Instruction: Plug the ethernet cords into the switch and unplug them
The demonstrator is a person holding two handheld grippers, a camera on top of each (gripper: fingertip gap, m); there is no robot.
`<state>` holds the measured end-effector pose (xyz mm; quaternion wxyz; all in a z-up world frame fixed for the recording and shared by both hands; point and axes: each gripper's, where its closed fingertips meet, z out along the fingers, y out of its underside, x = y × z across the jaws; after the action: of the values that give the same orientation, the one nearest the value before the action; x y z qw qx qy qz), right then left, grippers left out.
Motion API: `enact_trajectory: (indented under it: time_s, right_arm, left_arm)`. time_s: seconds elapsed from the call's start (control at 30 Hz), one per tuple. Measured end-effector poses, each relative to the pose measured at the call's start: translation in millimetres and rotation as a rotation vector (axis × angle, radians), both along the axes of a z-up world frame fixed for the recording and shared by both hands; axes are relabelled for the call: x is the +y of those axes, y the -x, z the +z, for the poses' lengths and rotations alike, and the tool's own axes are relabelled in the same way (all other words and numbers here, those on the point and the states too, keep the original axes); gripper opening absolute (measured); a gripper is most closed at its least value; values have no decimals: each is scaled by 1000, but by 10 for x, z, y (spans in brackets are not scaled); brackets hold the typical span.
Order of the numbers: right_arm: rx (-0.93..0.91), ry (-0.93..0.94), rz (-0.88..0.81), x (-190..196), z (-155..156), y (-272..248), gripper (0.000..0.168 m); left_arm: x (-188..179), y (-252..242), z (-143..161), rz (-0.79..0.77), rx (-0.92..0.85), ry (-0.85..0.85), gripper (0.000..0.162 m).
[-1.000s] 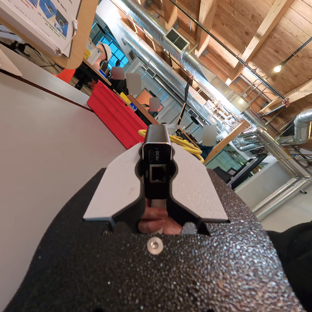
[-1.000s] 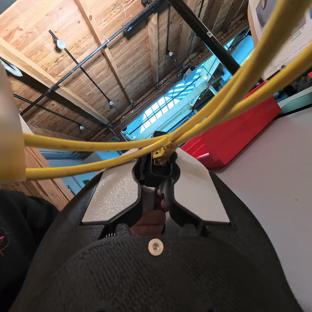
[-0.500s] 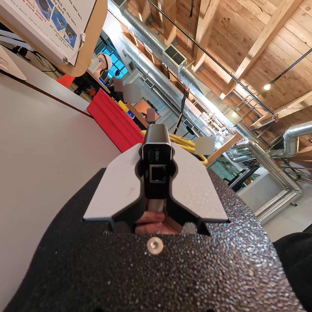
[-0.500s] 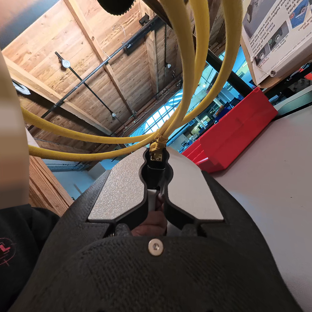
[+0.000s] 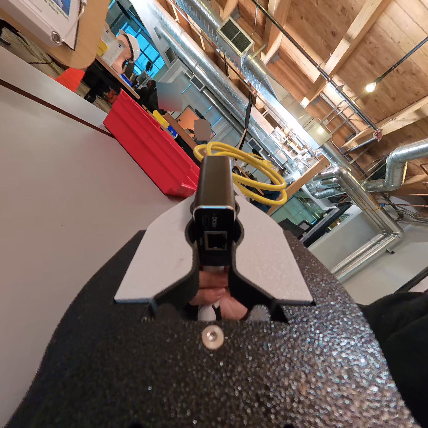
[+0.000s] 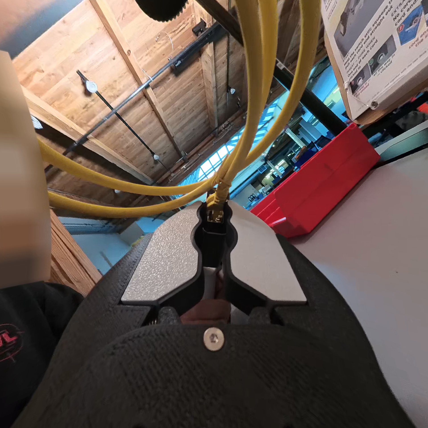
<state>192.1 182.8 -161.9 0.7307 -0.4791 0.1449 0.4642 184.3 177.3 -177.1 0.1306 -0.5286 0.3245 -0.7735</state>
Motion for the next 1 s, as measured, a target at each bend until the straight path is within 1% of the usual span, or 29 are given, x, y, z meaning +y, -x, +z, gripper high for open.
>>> enact_trajectory:
  time_s: [0.03,0.1,0.23,0.5,0.57,0.7,0.83,0.87,0.93,0.97,1.0]
  right_arm:
    - [-25,5,-9,-7,12,4,15]
    - [-50,12,-8,-14,33,17,15]
    - [-90,51,-18,7,-8,40,15]
    - [-137,66,-23,-26,17,26,15]
    - [-190,89,-38,-15,6,26,15]
    - [-208,114,-50,-12,-39,2,15]
    - [-314,142,-83,-12,-55,-1,15]
    - [-318,140,-87,-19,-50,-3,15]
    - [-307,138,-81,-22,-47,-1,16]
    - [-298,134,-70,-23,-33,7,16]
    - [-263,122,-45,-27,-13,15,15]
  left_arm:
    - [-10,2,7,-15,-1,-2,26]
    - [-14,7,24,-34,-6,-10,26]
    - [25,-20,-50,17,38,-63,33]
    - [-54,9,-1,-61,11,-36,26]
    - [-51,9,-1,-56,7,-1,26]
    - [-53,-11,-35,-26,16,53,26]
    - [-61,-11,-28,-53,20,207,26]
    - [-69,-11,-27,-54,20,213,26]
    - [-66,-9,-17,-50,22,203,26]
    - [-62,-4,-5,-43,14,173,26]
    - [-59,2,10,-22,-2,94,27]
